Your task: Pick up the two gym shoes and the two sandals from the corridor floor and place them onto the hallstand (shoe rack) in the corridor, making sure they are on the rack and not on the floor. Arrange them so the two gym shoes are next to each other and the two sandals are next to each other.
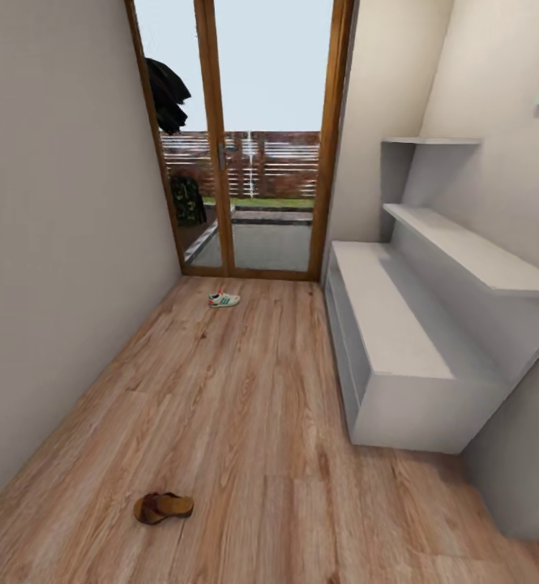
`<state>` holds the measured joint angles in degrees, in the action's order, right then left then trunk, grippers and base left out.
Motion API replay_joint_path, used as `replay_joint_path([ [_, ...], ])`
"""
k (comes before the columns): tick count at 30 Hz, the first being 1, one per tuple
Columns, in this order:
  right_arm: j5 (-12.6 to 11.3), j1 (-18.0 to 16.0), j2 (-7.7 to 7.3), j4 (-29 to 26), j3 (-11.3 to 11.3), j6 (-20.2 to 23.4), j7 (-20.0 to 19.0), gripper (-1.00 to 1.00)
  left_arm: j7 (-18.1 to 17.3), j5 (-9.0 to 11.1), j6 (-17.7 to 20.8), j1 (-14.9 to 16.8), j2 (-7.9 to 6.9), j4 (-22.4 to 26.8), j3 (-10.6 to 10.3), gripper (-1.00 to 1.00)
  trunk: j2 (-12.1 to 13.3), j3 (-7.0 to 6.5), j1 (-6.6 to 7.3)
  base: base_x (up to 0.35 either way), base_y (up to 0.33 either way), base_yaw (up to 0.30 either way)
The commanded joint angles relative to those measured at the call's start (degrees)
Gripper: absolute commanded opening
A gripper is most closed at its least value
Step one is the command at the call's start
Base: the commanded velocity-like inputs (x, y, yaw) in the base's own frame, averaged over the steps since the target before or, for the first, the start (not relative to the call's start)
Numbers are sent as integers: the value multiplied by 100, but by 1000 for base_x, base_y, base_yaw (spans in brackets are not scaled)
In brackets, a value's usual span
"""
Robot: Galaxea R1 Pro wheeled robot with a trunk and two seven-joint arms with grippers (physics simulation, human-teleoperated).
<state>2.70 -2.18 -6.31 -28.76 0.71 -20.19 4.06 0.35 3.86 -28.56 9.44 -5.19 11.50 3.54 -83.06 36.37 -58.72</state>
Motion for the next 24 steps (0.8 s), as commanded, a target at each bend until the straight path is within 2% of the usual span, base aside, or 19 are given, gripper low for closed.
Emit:
replay_joint_path([
  [1,29,-2,0,2,8,-12,34,100,-9,36,-18,5,1,-5,-2,100,-2,5,-1,146,-91,273],
  [24,29,-2,3,2,8,-12,34,100,-8,36,-18,5,1,10,-2,100,-2,5,-1,230,-158,273],
])
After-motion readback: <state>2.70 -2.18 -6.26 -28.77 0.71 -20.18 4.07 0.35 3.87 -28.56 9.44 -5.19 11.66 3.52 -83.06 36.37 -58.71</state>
